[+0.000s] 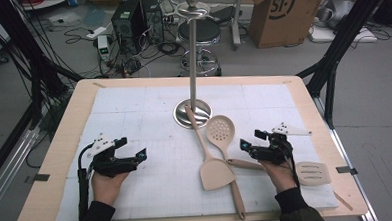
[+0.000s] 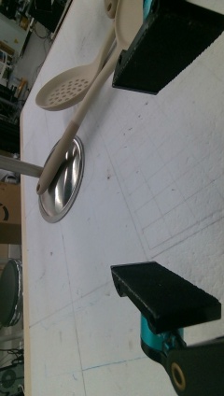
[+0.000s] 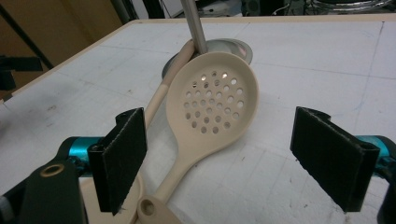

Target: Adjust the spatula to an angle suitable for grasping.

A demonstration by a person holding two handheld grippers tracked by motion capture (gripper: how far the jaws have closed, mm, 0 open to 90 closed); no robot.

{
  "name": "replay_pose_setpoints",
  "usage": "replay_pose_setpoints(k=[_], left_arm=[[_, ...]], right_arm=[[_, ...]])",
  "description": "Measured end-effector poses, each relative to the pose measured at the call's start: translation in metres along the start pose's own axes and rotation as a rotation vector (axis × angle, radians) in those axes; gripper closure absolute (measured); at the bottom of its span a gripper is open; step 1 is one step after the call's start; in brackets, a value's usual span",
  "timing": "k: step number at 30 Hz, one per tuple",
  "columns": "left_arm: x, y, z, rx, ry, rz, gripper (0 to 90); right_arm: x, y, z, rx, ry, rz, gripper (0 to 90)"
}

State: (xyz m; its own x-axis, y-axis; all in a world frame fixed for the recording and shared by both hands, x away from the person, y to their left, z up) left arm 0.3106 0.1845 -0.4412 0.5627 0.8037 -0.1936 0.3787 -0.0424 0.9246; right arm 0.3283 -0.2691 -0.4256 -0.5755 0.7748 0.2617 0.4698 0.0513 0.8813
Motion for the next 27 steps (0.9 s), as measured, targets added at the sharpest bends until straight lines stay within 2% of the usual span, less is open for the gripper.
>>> replay_pose_setpoints(k=[18, 25, 27], left_arm=[[-0.001, -0.001, 0.001, 0.000, -0.004, 0.005, 10.0], [-0.001, -0.001, 0.001, -0.002, -0.001, 0.003, 10.0], [-0.001, -0.001, 0.001, -0.003, 0.001, 0.004, 10.0]], right_arm=[[0.003, 0.000, 0.001, 0.001, 0.010, -0.002, 18.0], [0.013, 0.003, 0.004, 0.002, 0.031, 0.003, 18.6], [0.016, 0.004, 0.005, 0.005, 0.038, 0.006, 26.5]])
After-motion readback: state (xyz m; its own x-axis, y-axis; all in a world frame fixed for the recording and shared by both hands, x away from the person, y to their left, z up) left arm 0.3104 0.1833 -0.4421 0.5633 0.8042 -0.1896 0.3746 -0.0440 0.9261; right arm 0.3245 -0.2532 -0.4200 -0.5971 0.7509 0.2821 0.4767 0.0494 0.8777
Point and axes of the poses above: each handheld gripper's, and its own axes: z roughly forward along the jaws, y roughly out of its top, x roughly to its left, the point moved 3 cm from there along z, roughly forward along the jaws
